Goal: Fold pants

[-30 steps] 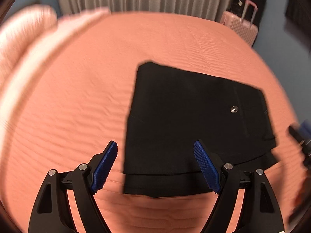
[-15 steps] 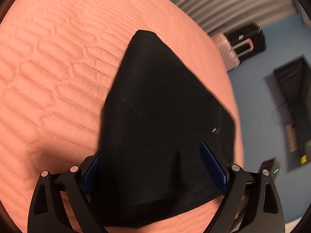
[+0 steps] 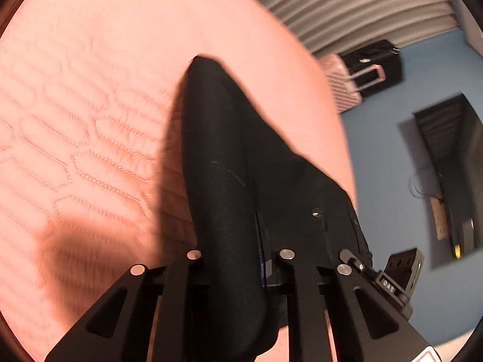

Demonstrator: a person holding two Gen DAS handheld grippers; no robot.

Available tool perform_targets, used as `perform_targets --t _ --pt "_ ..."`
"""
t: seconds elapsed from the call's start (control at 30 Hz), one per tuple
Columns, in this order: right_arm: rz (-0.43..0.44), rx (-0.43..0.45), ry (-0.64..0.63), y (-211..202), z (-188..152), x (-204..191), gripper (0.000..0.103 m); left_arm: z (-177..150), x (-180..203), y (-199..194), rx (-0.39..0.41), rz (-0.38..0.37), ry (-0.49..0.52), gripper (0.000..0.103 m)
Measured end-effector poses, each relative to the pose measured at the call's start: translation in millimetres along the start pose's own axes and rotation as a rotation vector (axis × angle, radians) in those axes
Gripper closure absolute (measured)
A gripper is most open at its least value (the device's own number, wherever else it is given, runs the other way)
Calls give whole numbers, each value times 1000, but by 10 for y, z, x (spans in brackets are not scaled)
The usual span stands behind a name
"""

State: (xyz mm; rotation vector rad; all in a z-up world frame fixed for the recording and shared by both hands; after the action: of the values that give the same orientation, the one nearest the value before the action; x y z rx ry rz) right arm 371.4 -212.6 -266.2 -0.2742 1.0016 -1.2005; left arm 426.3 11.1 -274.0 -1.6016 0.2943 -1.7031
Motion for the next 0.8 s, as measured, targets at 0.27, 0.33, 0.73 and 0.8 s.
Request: perform_targets --t 0.27,0.33,0.73,0.8 --pt "-13 -74 -114 -891 -1005 -450 84 -1015 -289 -882 -22 20 67 90" --pt "-33 -110 -101 -1000 -1470 -419 84 -1342 -595 -978 -49 34 23 89" --pt "-304 9 -243 -1717 -1807 -622 52 -1639 -646 -1877 324 487 352 66" --pt "-281 5 -313 -1545 -1774 -879 52 -1702 -346 -1675 276 443 402 59"
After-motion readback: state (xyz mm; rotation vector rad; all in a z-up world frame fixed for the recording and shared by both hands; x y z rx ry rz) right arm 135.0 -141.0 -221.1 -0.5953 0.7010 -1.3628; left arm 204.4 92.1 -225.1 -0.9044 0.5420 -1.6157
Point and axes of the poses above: each gripper's, at about its wrist camera, not at the fingertips, and y roughly the way its jaws point, x to its right, z to its top, the point moved 7 cm from there along y, roughly the way its jaws point, and after that the axes turned 13 degrees about -y, right-handed, at the moved point
